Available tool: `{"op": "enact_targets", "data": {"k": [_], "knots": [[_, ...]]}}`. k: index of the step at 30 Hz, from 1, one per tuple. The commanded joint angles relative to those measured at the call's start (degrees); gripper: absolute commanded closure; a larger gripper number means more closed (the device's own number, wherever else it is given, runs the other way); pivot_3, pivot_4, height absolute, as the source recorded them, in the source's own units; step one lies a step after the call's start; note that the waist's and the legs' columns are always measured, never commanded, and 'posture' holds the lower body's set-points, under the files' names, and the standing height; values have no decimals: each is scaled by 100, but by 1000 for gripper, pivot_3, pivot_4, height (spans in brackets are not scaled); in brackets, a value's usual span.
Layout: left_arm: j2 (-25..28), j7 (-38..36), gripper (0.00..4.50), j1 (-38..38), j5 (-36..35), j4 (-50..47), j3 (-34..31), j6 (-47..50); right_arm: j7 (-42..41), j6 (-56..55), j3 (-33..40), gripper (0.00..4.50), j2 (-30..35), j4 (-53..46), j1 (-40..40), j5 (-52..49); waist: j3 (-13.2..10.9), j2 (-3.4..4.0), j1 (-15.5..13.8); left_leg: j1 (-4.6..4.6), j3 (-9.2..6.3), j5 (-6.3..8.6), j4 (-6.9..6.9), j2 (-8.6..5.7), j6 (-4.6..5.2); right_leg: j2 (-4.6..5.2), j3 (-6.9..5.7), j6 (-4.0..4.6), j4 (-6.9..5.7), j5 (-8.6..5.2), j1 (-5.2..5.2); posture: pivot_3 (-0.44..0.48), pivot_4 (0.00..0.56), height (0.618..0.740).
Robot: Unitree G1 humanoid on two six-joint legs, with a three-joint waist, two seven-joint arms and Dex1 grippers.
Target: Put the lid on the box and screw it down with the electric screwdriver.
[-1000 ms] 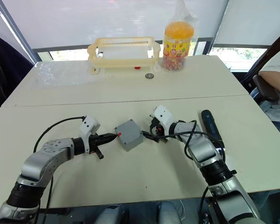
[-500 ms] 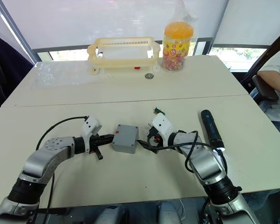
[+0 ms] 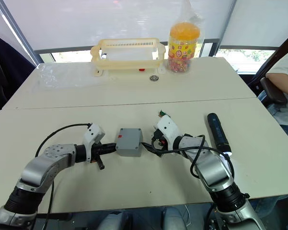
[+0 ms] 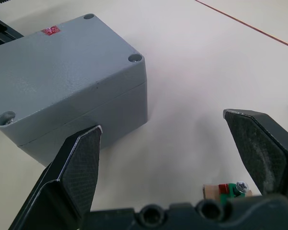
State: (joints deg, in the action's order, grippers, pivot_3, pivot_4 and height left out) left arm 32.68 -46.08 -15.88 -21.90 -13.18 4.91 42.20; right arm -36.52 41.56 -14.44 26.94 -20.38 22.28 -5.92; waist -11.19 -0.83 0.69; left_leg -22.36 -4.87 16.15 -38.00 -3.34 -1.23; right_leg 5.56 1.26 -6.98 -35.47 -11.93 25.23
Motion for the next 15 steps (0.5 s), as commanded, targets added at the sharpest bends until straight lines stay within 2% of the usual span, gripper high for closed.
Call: {"op": "enact_targets", "data": {"k": [1,8,12,15], "knots": [[-66,-154,4500,-10,-258,-386,57,-9,-98,-67,-113,44,-34,-269,-29,-108,0,0,1,0,0,0,0,0,0,0,0,0,0,0,0,0,150,740],[99,-206,4500,33,-274,-390,-77,35,-83,-128,-36,44,139,-290,-168,-51,0,0,3,0,0,0,0,0,0,0,0,0,0,0,0,0,150,740],[599,-463,4500,21,-613,-404,-615,296,-166,-11,641,44,276,-685,-265,-457,0,0,2,0,0,0,0,2,0,0,0,0,-1,0,1,0,150,740],[1222,-923,4500,-69,-1058,-503,-1008,617,-163,257,1343,44,183,-1053,-267,-1076,0,0,10,0,-1,0,0,3,0,-1,0,0,-2,0,1,0,150,740]]}}
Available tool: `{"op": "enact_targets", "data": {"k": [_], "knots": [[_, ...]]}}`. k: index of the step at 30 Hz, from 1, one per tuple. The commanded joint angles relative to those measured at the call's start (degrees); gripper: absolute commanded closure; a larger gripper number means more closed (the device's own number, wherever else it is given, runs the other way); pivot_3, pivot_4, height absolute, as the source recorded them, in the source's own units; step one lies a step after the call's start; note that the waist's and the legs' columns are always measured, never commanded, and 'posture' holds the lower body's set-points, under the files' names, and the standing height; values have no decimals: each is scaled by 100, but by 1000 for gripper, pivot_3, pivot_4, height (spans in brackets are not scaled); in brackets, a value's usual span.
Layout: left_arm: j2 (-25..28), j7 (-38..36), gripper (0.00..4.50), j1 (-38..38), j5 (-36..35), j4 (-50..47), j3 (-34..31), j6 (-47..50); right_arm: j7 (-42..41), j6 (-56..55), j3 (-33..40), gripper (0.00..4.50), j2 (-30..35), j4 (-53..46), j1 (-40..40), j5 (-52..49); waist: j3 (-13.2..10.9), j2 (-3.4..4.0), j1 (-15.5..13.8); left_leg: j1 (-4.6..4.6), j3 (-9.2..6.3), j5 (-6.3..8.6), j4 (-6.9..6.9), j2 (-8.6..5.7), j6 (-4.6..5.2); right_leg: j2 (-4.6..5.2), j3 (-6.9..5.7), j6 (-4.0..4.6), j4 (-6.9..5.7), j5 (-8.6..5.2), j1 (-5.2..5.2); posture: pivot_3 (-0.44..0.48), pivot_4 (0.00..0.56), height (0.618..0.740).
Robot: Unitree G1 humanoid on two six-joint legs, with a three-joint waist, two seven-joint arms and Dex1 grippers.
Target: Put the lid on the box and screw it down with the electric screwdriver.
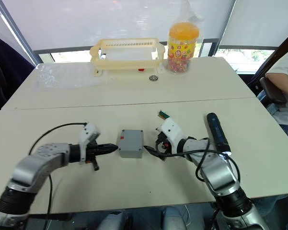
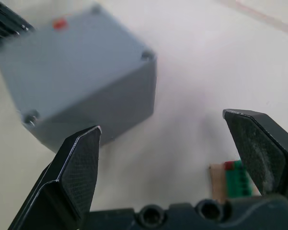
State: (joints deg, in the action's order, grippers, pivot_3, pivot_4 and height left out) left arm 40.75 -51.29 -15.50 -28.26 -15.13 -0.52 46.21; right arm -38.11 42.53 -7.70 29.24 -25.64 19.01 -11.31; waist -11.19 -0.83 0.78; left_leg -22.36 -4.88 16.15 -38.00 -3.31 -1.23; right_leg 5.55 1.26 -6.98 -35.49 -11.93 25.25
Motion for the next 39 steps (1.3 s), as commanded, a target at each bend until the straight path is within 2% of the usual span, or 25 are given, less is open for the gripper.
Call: {"op": "enact_targets", "data": {"k": [1,5,8,13,18,25,36,39], "knots": [[586,-528,4500,-166,-523,-334,-524,280,28,264,831,44,-82,-593,80,-688,0,0,-1,0,0,0,0,1,0,-1,0,0,1,0,0,0,150,740],[1042,-925,4500,-618,-840,-425,-522,425,351,653,1199,44,-214,-479,103,-967,0,0,-24,3,-2,0,0,1,0,0,-3,0,2,0,-8,0,150,740],[1212,-1253,4500,-1074,-953,-650,-203,456,536,738,1147,44,-240,-164,47,-929,2,-3,-18,3,-1,0,-1,-2,0,0,-4,1,3,0,-12,0,150,740],[1253,-1360,4500,-1476,-603,-744,358,191,689,633,956,44,-203,107,-45,-842,2,-2,28,3,6,0,0,-3,0,-1,-1,1,1,0,-6,0,150,740],[1096,-1153,4500,-1604,-318,-665,630,26,713,525,811,44,-233,52,-223,-854,2,-2,15,3,6,0,1,-2,0,-10,0,1,0,0,-4,0,150,740],[824,-975,4500,-1562,-219,-583,655,-65,831,220,576,44,-310,207,-368,-715,2,-3,4,2,6,-1,-1,0,0,-9,1,1,0,0,-6,0,150,740],[753,-873,4500,-1378,-180,-607,643,-95,914,-213,409,44,-435,692,-231,-541,2,-3,8,2,5,-1,-1,-1,0,-10,1,1,-1,0,-5,0,150,740],[766,-849,4500,-1316,-184,-627,638,-103,931,-285,379,886,-468,775,-193,-520,2,-3,7,2,3,-1,-1,0,0,-10,1,1,-2,0,-4,0,150,740]]}}
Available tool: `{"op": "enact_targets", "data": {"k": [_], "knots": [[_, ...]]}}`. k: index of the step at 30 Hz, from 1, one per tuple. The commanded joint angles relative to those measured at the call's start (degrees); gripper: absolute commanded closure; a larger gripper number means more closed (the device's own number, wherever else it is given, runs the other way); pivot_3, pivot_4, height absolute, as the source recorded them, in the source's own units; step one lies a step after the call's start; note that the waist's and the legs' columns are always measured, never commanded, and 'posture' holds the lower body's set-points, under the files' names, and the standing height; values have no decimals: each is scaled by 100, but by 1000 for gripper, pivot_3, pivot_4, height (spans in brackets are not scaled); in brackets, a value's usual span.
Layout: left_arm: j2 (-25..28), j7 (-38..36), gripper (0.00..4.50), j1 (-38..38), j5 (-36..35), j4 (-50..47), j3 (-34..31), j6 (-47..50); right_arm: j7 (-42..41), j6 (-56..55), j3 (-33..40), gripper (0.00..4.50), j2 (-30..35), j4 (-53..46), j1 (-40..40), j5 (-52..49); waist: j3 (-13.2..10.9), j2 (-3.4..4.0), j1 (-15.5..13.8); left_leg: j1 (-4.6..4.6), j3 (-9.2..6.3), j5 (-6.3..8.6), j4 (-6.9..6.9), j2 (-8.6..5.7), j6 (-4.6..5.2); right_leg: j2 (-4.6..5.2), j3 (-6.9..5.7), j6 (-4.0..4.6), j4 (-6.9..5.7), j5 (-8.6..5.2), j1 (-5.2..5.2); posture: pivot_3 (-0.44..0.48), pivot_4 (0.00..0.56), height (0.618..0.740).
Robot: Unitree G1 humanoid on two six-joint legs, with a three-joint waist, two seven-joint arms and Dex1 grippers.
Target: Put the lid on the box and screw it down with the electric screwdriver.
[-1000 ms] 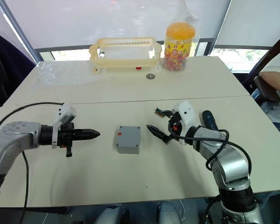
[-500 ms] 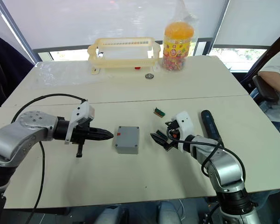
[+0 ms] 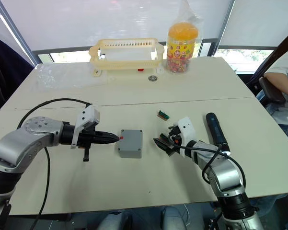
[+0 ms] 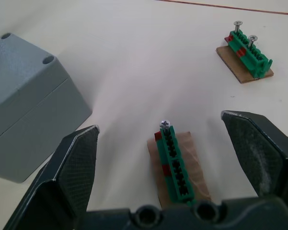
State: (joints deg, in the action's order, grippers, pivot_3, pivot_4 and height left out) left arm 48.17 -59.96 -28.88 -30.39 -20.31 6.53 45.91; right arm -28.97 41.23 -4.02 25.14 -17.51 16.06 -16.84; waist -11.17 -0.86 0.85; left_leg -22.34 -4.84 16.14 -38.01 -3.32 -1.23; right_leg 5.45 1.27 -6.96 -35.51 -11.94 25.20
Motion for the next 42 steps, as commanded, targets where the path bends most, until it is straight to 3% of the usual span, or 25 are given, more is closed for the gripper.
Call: {"op": "enact_targets", "data": {"k": [1,2,14,17,20,21,42], "knots": [[26,26,4500,34,27,-111,-65,-76,20,-170,8,1296,-71,-20,112,31,0,0,-1,0,0,0,0,0,0,0,0,0,0,0,0,0,150,740],[26,37,4500,47,29,-115,-62,-80,24,-178,-3,1825,-84,-7,117,40,0,0,-2,0,0,0,0,0,0,0,0,0,0,0,0,0,150,740],[-41,113,4500,43,79,-74,-31,-130,36,-270,-86,1825,-114,166,128,177,0,0,-1,0,1,0,0,-2,-1,0,0,0,0,0,-1,0,150,740],[-64,116,4500,49,94,-81,-34,-120,42,-289,-78,2722,-129,200,144,198,0,0,-2,0,1,0,0,-3,-1,0,1,0,0,0,-1,0,150,740],[-73,113,4500,68,107,-95,-53,-107,41,-292,-73,4257,-139,213,147,208,0,0,-1,0,1,0,0,-3,-1,0,0,0,0,0,0,0,150,740],[-75,113,4500,73,111,-94,-58,-109,34,-291,-82,4439,-132,211,144,212,0,0,-1,0,1,0,0,-2,-1,0,0,0,0,0,0,0,150,740],[-144,57,4500,3,193,95,13,-277,124,353,420,4439,-117,-759,517,-409,0,0,-2,0,-1,0,0,-1,-1,0,0,0,-2,0,0,0,150,740]]}}
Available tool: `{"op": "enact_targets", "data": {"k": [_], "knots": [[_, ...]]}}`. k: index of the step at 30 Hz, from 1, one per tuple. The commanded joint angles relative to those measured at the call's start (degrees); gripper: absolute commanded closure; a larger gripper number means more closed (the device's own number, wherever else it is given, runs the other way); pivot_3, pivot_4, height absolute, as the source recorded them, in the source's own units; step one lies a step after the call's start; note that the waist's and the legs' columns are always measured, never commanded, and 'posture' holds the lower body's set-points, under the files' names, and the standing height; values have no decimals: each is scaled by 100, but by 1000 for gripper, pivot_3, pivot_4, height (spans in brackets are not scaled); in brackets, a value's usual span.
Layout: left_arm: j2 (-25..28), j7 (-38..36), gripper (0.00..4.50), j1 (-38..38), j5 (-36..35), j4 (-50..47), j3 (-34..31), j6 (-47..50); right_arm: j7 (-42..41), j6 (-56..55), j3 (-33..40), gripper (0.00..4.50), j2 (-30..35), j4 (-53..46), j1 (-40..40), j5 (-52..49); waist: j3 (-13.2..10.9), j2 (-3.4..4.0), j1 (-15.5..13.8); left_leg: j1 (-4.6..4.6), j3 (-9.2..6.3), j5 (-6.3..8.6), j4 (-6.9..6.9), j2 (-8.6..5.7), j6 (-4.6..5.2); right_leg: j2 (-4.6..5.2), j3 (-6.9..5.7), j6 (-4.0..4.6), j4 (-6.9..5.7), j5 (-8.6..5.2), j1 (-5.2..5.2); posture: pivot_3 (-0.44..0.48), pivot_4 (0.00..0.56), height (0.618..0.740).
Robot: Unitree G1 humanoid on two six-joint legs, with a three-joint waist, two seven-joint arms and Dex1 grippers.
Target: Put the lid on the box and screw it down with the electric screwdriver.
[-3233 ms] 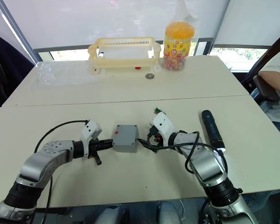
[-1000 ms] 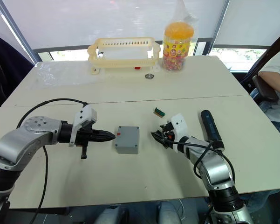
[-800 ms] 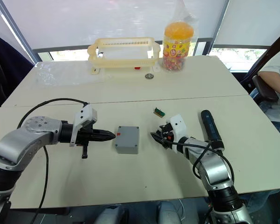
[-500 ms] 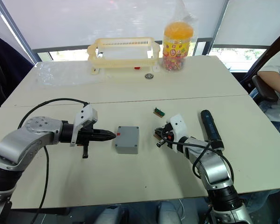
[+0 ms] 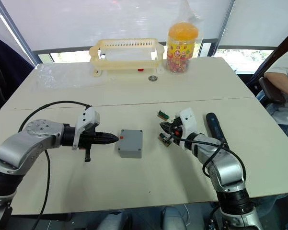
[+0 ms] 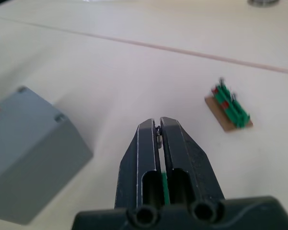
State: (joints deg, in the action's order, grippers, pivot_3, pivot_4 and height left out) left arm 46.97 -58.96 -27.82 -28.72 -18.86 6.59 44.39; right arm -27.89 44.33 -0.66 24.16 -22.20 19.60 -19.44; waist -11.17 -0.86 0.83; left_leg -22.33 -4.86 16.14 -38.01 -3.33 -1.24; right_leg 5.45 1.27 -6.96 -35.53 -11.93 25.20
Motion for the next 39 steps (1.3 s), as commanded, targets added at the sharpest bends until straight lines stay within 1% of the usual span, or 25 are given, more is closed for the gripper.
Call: {"op": "enact_targets", "data": {"k": [1,8,18,39], "knots": [[-36,-52,4500,-112,31,-44,14,-142,29,58,47,4439,-93,-324,237,-199,0,0,0,0,0,0,0,0,0,0,0,0,0,0,0,0,150,740],[-73,-6,4500,-83,116,-74,83,-207,-29,0,-374,4439,-453,-293,530,-319,0,0,12,0,0,0,0,0,0,0,0,0,-3,0,2,0,150,740],[-64,117,4500,21,103,-236,24,-140,-218,-229,-899,4439,-390,-159,486,-65,0,0,8,0,-1,0,-2,0,0,1,0,0,-5,0,3,0,150,740],[17,189,4500,-15,3,-199,-134,-22,-308,-572,-1057,4439,-315,224,314,296,0,0,7,0,-1,0,-2,-1,-1,0,0,0,-6,0,3,0,150,740]]}}
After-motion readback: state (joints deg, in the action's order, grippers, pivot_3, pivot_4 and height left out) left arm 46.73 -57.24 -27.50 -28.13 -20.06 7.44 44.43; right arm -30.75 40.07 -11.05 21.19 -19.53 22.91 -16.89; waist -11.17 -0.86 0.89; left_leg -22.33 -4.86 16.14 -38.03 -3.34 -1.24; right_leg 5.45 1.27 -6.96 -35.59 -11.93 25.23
